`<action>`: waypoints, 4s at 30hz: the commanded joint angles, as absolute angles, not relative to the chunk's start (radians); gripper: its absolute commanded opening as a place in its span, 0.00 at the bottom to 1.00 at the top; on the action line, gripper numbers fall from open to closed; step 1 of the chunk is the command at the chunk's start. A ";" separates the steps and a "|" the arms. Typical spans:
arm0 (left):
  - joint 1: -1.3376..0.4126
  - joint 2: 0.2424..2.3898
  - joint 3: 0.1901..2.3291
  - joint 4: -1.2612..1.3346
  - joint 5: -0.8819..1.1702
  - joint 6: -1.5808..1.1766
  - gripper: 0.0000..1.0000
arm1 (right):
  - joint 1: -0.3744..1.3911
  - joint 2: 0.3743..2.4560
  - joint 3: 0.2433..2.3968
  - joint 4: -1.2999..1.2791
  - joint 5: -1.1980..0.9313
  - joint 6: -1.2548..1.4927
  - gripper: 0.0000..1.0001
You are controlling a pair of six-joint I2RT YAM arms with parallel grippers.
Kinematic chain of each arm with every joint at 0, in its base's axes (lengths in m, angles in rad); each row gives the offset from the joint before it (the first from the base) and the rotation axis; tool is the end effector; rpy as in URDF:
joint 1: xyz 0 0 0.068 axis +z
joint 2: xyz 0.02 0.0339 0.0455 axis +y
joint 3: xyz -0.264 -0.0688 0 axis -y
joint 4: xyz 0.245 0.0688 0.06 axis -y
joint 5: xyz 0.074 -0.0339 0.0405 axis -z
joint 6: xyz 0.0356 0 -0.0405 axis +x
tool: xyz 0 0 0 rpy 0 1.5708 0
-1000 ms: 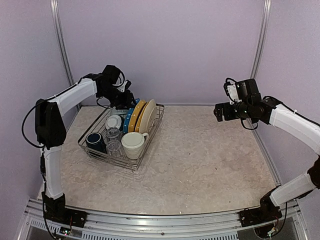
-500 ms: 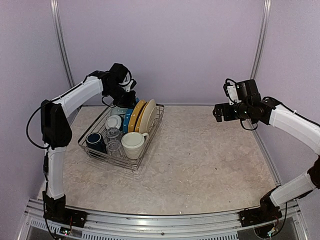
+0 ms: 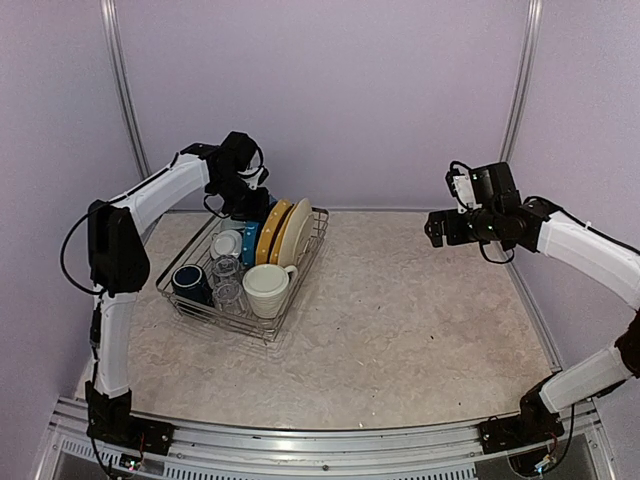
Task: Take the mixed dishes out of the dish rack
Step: Grab the plate from the dish rack, then pass from the left arm to the right
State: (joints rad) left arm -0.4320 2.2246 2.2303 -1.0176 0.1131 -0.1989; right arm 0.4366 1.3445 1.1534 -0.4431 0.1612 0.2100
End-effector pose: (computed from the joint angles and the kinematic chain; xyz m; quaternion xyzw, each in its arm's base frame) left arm 0.4371 -0.2060 0.2917 0.1271 0.9513 -0.1371 0.2449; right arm 0.2748 0.1219 0.3185 -0.0645 0.8878 0.0748 0.4494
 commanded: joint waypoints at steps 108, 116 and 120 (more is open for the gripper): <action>-1.026 1.703 1.602 -0.395 -0.319 0.430 0.99 | 0.339 1.597 1.158 0.301 -0.583 1.251 0.00; -0.723 1.490 1.613 -0.626 0.183 -0.092 0.99 | 0.198 1.594 1.078 0.217 -0.689 0.912 0.00; -0.526 1.482 1.600 -0.657 0.381 -0.293 0.99 | 0.134 1.598 1.055 0.091 -0.690 0.716 0.00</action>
State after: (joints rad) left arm -0.6643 1.4693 1.6062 -0.5335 0.0990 0.0139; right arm 0.1780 1.6142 1.0569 0.1120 -0.6197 0.9554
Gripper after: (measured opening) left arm 0.989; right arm 0.214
